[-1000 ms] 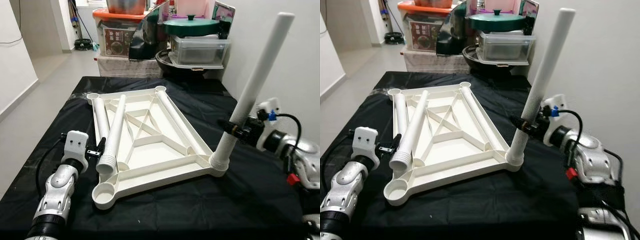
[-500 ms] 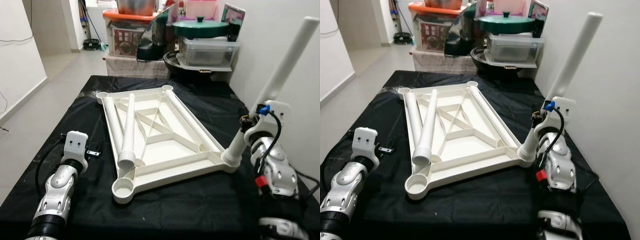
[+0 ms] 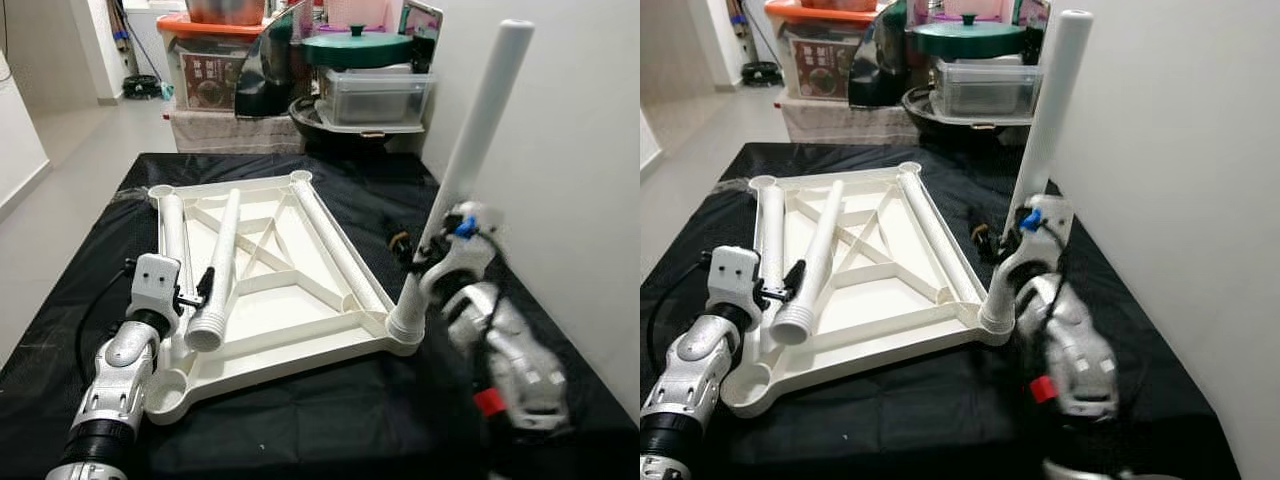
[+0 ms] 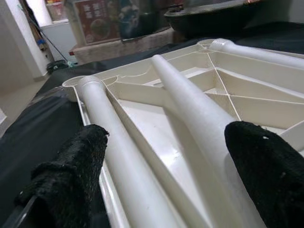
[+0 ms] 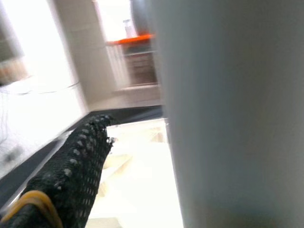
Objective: Building children table
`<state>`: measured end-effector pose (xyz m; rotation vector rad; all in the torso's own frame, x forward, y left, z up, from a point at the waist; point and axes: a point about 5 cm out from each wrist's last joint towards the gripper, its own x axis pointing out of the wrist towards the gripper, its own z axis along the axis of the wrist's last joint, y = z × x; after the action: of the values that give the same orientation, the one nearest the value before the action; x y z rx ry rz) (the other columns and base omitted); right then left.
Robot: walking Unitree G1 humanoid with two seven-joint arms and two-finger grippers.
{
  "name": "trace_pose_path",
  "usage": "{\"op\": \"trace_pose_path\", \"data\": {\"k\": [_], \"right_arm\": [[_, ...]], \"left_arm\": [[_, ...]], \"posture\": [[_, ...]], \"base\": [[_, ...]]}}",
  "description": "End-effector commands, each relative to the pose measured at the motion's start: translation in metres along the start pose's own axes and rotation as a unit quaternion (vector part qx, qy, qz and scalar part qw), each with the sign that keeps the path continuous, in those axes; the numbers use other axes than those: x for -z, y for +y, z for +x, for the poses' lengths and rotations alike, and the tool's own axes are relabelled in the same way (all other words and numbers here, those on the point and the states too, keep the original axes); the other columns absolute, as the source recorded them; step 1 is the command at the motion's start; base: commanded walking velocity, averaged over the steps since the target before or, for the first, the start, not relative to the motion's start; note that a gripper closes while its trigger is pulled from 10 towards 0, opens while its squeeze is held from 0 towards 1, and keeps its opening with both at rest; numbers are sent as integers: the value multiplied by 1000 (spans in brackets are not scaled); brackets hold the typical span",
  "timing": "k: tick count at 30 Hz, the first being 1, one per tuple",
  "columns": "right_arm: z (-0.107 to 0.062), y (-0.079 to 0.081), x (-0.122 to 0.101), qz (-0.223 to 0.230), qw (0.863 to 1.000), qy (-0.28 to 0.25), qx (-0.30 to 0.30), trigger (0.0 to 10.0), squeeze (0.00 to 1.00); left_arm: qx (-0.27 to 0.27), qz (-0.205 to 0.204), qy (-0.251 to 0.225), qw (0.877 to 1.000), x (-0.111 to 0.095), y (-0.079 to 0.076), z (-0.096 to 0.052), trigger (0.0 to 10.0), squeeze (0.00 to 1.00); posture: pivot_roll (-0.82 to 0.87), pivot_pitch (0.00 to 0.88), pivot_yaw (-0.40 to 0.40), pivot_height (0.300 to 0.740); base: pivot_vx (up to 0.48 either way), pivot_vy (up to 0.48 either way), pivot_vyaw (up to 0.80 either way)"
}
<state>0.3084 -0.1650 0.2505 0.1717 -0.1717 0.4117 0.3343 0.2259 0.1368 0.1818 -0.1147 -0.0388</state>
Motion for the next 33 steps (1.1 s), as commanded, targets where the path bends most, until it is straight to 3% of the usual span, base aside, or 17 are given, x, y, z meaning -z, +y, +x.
{"op": "trace_pose_path", "data": {"k": [1,2,7,8,9,13,14,15,17,18,20,23,26,27,30,32,33], "right_arm": [[-3,18,-12,6,994,-9,-111,10000,0],[-13,19,-16,-12,984,8,-178,10000,0],[-28,12,-11,-64,960,73,-262,10000,0],[-24,1,2,-91,959,107,-245,588,0],[-21,-3,6,-94,961,119,-230,0,0],[-9,-14,13,-84,977,132,-144,0,0],[2,-29,24,-65,989,135,1,0,0],[2,-29,24,-65,989,135,1,0,0],[2,-33,35,-31,986,124,110,0,0],[2,-33,35,-31,986,124,110,0,0],[-10,-33,54,18,968,125,217,0,0],[-19,-27,65,40,953,131,272,0,0],[-16,-10,70,59,958,131,250,0,0],[-10,7,70,74,970,123,197,10000,0],[-3,28,67,71,983,111,128,10000,0],[-3,28,67,71,983,111,128,10000,0],[-3,29,63,56,988,101,104,10000,1000]], "left_arm": [[3,-2,18,1000,10,-1,-5,10000,0],[3,-2,19,1000,11,-1,-5,10000,0],[2,-2,20,1000,10,-1,-4,10000,0],[3,-1,19,1000,10,-1,-2,10000,0],[3,-1,18,1000,9,-1,-2,10000,0],[3,-1,18,1000,9,-1,-2,10000,0],[2,-1,19,1000,10,-1,-3,10000,0],[2,-1,19,1000,10,-1,-3,10000,0],[3,0,20,1000,11,-1,-5,10000,0],[3,0,20,1000,11,-1,-5,10000,0],[4,0,21,1000,11,-2,-5,10000,0],[5,1,21,1000,11,-2,-4,10000,0],[6,1,21,1000,11,-1,-3,10000,0],[6,1,21,1000,11,-2,-3,10000,0],[9,2,22,1000,12,-3,-3,10000,0],[9,2,22,1000,12,-3,-3,10000,0],[10,2,23,1000,12,-3,-3,10000,0]], "posture": [[18,0,-77,740],[15,0,-75,740],[19,0,-79,740],[21,0,-80,740],[21,0,-80,740],[26,0,-82,740],[27,0,-81,740],[27,0,-81,740],[27,0,-80,740],[27,0,-80,740],[28,0,-78,740],[27,0,-76,740],[25,0,-73,740],[19,0,-69,740],[19,0,-70,740],[19,0,-70,740],[17,0,-72,740]], "base": [[0,0,0],[0,0,0],[0,0,0],[0,0,0],[0,0,0],[0,0,0],[0,0,0],[0,0,0],[0,0,0],[0,0,0],[0,0,0],[0,0,0],[0,0,0],[0,0,0],[0,0,0],[0,0,0],[0,0,0]]}}
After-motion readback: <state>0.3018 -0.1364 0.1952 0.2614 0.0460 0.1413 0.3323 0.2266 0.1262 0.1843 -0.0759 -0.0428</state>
